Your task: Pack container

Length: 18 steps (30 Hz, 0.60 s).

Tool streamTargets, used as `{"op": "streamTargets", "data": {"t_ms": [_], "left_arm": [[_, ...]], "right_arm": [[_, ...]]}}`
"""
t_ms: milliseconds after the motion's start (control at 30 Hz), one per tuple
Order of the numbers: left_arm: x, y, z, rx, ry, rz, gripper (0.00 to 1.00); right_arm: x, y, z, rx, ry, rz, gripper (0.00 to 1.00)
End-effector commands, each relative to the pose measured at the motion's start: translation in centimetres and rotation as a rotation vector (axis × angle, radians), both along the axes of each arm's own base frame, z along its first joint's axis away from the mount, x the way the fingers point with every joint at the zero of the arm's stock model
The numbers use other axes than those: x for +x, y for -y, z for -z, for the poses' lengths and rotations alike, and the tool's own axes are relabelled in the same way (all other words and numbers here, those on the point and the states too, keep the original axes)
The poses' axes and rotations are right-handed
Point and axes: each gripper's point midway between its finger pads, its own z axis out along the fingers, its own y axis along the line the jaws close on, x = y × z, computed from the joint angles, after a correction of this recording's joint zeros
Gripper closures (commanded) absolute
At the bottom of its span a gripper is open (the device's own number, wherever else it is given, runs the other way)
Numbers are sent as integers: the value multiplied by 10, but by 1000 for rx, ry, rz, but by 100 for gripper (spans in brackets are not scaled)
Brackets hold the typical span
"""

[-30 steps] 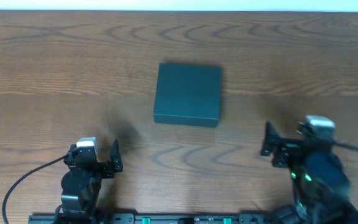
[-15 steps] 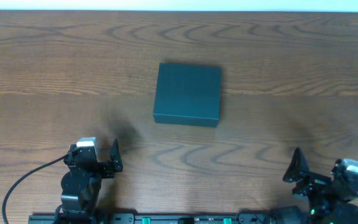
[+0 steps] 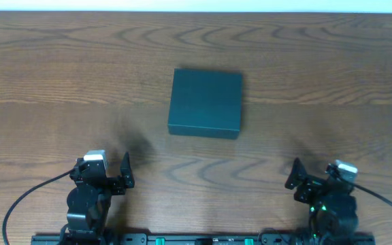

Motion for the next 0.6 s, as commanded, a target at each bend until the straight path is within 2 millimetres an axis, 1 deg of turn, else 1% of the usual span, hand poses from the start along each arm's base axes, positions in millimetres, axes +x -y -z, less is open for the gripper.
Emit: {"op": "streamTargets", "data": {"t_ms": [0,33,67,567], "left_arm": [[0,-4,7,21,-9,-16,5],[0,-4,7,21,-9,-16,5],[0,-4,7,21,-9,-16,5],[0,-4,7,21,-9,-16,5]], "right_arm": [[0,1,24,95,-31,65,1],[-1,1,33,114,-48,79,1],[-1,0,37,130,-56,81,1],[0,-2,36,125,-51,67,1]]}}
